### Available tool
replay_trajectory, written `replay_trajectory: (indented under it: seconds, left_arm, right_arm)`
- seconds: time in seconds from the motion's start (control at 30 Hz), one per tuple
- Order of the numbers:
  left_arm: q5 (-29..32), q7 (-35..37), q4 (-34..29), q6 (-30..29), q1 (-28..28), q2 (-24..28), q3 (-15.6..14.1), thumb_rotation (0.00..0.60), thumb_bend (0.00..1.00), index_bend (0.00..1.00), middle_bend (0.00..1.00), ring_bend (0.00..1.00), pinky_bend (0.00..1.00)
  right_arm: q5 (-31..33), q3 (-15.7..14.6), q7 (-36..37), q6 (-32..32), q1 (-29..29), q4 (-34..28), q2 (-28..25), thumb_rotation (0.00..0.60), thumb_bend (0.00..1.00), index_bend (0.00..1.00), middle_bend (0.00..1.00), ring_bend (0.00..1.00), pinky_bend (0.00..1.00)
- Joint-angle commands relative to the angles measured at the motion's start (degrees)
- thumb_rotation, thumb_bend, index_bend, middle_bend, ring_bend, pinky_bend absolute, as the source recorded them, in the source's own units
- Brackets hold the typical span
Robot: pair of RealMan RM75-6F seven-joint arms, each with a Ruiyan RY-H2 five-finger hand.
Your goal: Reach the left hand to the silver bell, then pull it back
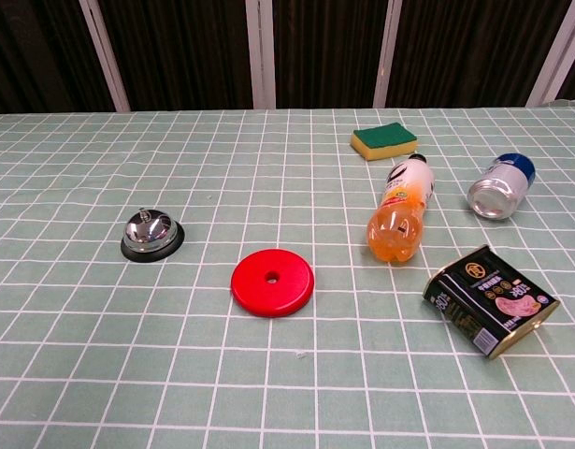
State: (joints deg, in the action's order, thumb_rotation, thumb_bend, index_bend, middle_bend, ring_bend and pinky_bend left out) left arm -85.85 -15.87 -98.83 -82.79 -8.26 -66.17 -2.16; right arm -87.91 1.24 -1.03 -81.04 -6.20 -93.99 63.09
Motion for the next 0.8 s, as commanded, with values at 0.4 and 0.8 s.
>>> replay_trajectory:
  seconds: [0.4,0.8]
  left_arm:
    - [7.28,-11.96,-3.71,15.83,-11.63,-3.36,6.02,0.6,0.64,0.0,0.0,0.0,0.0]
    - [19.9,-25.44,-2.4,22.71,-20.06,-11.7,10.17,0.6,0.65,0.0,0.0,0.0,0.0]
  right_arm:
    - [0.15,0.04,0.5,0.11,-0.02,-0.04,-0.18,0.6,0.22,0.0,0.0,0.0,0.0]
    - [0.23,0.08,1.16,0.27,-0.1,-0.08,-0.37,0.6,0.22,0.0,0.0,0.0,0.0]
